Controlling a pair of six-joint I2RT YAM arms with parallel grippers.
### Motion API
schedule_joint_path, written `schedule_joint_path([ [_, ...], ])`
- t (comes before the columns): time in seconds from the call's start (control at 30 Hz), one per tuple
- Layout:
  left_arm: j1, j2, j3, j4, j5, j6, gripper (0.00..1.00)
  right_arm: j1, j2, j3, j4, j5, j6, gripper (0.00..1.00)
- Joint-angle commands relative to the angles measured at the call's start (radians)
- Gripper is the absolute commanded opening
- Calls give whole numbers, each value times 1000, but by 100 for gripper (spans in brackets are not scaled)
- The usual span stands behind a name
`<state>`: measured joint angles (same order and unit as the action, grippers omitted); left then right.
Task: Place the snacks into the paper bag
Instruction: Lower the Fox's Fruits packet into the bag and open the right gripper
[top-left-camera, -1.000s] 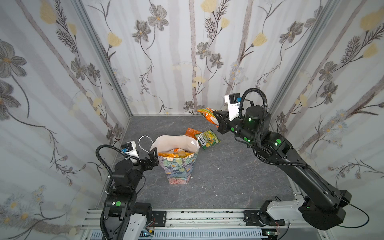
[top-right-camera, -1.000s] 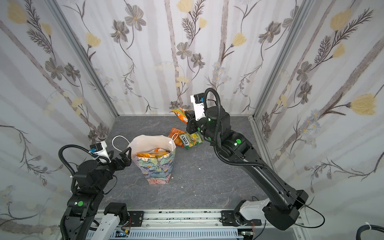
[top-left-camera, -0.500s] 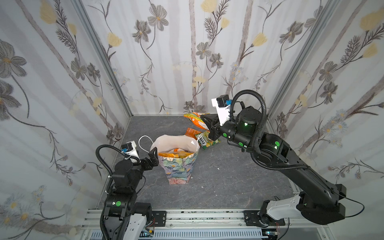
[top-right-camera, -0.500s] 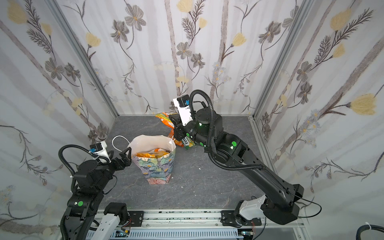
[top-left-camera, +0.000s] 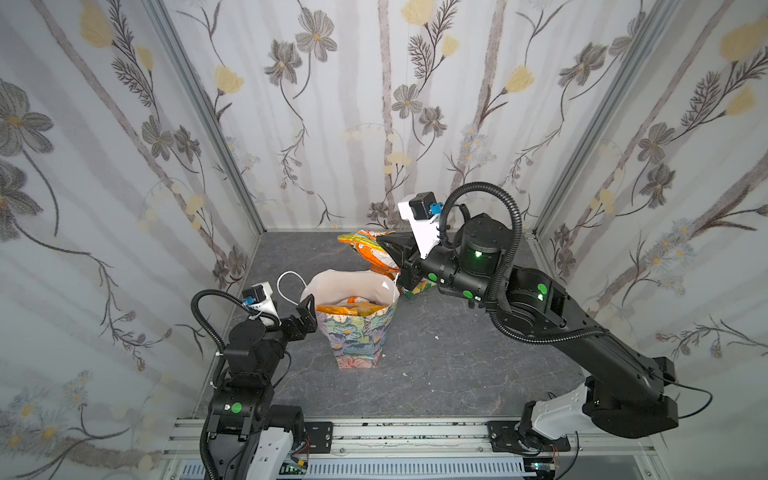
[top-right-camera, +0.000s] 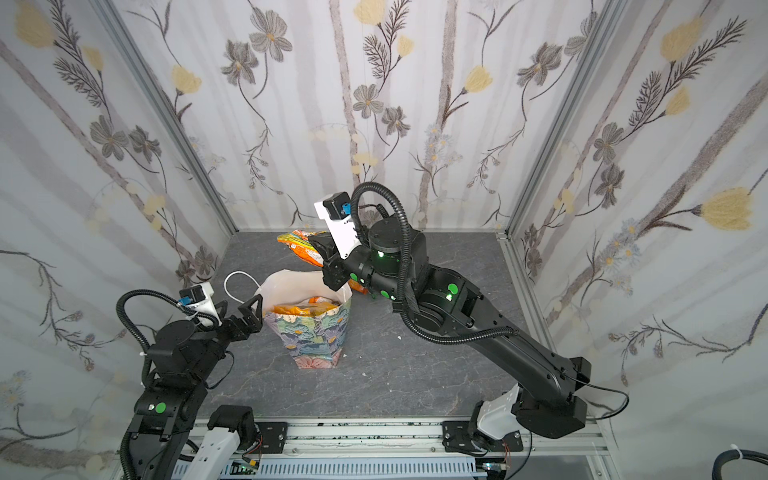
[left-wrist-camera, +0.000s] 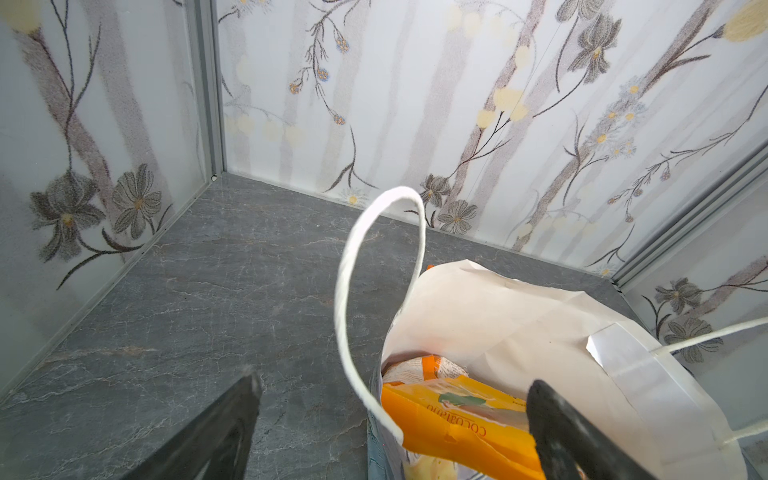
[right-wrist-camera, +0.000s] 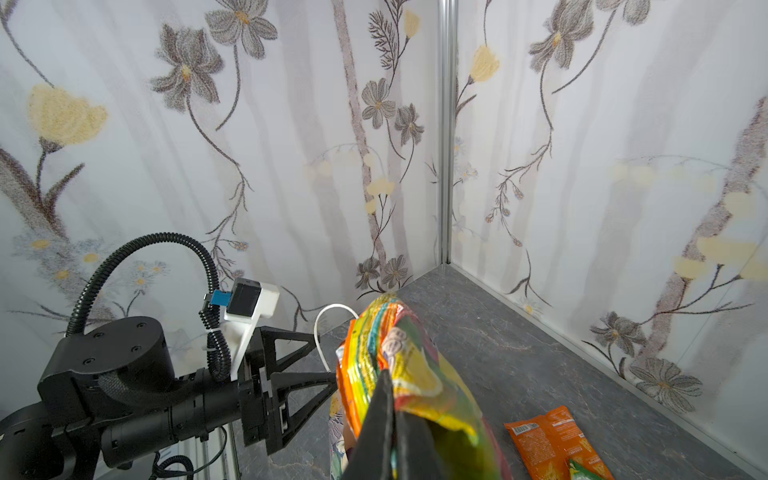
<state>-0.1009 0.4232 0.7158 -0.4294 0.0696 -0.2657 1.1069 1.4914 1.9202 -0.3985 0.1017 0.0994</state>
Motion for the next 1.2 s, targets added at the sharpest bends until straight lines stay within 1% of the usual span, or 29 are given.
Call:
schedule_joint_path([
  [0.0, 1, -3, -2, 29, 5, -1, 100, 7, 28, 24, 18, -21, -12, 0],
  [0.43, 2, -8, -4, 31, 7, -1, 100, 6, 112, 24, 7, -24, -10, 0],
  [0.73, 1, -14, -4, 31, 4, -1, 100, 7, 182, 17, 13, 46, -24, 0],
  [0.9, 0, -14, -4, 29, 3, -2, 100, 7, 232, 13, 14, 49, -21, 0],
  [1.17, 2, -12, -4, 29, 3, -1, 100, 7, 254, -25, 49, 123, -40, 0],
])
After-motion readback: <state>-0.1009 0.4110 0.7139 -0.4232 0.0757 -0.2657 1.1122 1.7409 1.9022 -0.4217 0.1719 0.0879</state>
